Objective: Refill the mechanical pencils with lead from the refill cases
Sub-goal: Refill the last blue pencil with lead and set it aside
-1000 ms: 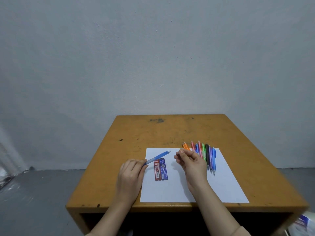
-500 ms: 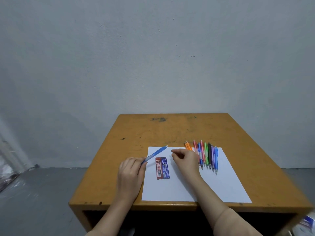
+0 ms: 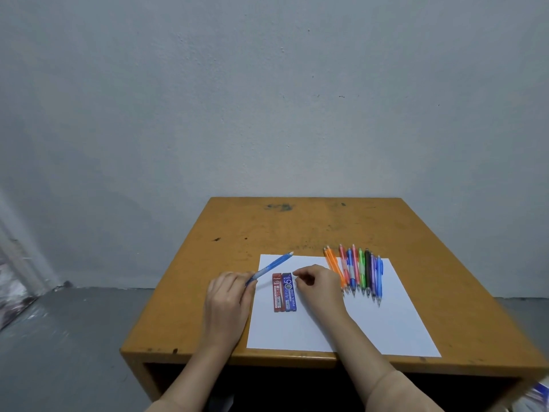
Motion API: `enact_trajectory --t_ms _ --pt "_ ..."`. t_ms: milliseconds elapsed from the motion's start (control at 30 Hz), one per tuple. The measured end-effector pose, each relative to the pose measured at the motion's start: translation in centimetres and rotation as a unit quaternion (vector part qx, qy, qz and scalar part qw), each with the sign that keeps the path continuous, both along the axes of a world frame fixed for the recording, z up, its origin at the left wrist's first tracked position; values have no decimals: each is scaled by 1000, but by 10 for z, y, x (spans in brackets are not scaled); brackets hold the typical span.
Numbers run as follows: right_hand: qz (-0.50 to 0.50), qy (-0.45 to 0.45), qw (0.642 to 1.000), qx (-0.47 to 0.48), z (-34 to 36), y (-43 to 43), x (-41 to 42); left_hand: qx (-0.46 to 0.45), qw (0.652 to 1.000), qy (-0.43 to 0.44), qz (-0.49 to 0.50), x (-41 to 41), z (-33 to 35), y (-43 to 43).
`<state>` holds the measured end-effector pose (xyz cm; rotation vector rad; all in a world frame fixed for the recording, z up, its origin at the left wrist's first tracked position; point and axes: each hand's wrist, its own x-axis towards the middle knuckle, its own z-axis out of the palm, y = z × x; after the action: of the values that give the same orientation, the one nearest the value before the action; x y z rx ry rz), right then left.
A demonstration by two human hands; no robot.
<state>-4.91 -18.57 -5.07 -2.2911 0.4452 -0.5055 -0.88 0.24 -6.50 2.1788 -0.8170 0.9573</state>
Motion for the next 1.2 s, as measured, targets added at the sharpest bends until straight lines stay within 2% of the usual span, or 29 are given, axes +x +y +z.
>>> enact_trajectory --t_ms 200,300,467,567,1200 --pt "5 -9 1000 -4 -3 1 0 4 1000 4 4 1 1 -1" --pt "-2 -26 999 47 -3 2 -1 7 1000 14 5 2 0 -1" --pt "-17 -110 979 171 -1 1 -5 16 1000 20 9 3 0 -1" --pt "-4 -137 970 203 2 2 -8 17 1000 23 11 3 -1 -1" --pt "41 -196 956 214 3 2 -11 21 999 24 20 4 -2 -2"
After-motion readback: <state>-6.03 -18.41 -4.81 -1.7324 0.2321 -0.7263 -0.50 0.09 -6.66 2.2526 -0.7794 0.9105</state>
